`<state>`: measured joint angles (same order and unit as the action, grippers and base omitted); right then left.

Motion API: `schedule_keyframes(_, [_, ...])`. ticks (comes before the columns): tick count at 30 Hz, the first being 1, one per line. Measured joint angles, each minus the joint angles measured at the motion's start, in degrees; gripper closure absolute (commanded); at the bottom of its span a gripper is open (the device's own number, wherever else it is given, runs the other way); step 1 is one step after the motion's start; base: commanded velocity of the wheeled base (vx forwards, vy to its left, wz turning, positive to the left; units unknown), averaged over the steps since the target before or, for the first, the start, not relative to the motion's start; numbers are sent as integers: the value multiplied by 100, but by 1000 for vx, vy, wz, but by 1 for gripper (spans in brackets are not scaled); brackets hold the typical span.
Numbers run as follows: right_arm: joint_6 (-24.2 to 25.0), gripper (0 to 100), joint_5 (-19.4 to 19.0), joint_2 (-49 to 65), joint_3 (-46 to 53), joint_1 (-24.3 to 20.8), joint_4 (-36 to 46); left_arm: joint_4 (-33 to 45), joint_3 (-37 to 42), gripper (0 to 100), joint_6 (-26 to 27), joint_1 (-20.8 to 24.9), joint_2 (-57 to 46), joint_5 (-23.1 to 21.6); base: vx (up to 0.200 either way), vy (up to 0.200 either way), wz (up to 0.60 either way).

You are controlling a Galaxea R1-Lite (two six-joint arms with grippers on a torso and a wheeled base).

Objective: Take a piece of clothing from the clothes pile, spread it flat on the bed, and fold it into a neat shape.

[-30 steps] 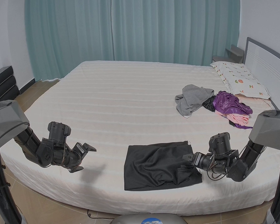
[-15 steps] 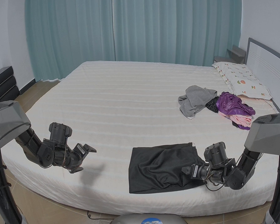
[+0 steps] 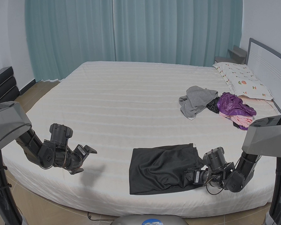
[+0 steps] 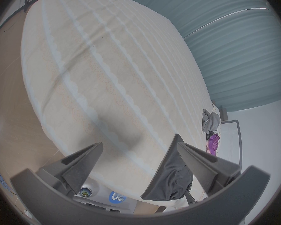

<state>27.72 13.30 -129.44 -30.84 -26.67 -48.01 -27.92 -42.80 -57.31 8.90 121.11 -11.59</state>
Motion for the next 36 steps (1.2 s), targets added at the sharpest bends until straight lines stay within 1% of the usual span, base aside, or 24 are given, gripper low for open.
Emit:
schedule_keyframes(3, [-288,0,161,6,96,118,20,0,0,0,20,0,0,0,0,0,0])
schedule_keyframes(9, [-947,0,218,267,494,444,99,0,0,0,33,-2,0,0,0,0,0])
schedule_keyframes(13, [-1312,0,189,579,753,680,261,0,0,0,33,-2,0,0,0,0,0])
schedule_keyframes(16, [-1434,0,22,866,879,802,334,0,0,0,33,-2,0,0,0,0,0])
schedule_keyframes(19, [-1380,0,-492,1084,922,866,350,2,0,0,35,-2,0,0,0,0,0])
schedule_keyframes(21, [-1246,0,-824,1178,922,892,345,2,0,0,33,-2,0,0,0,0,0])
schedule_keyframes(25, [-980,0,-1281,1250,835,923,334,0,0,0,35,-2,0,0,0,0,0])
schedule_keyframes(27, [-789,0,-1570,1230,763,929,325,0,0,0,35,-2,0,0,0,0,0])
schedule_keyframes(30, [-517,0,-1790,1119,627,942,318,0,0,0,38,-2,2,0,0,0,0])
schedule_keyframes(35, [-385,0,-1976,791,393,1086,312,0,0,0,38,-2,2,-1,0,0,0])
schedule_keyframes(36, [-383,100,-2058,722,356,1128,310,0,0,0,38,-2,2,0,0,0,0])
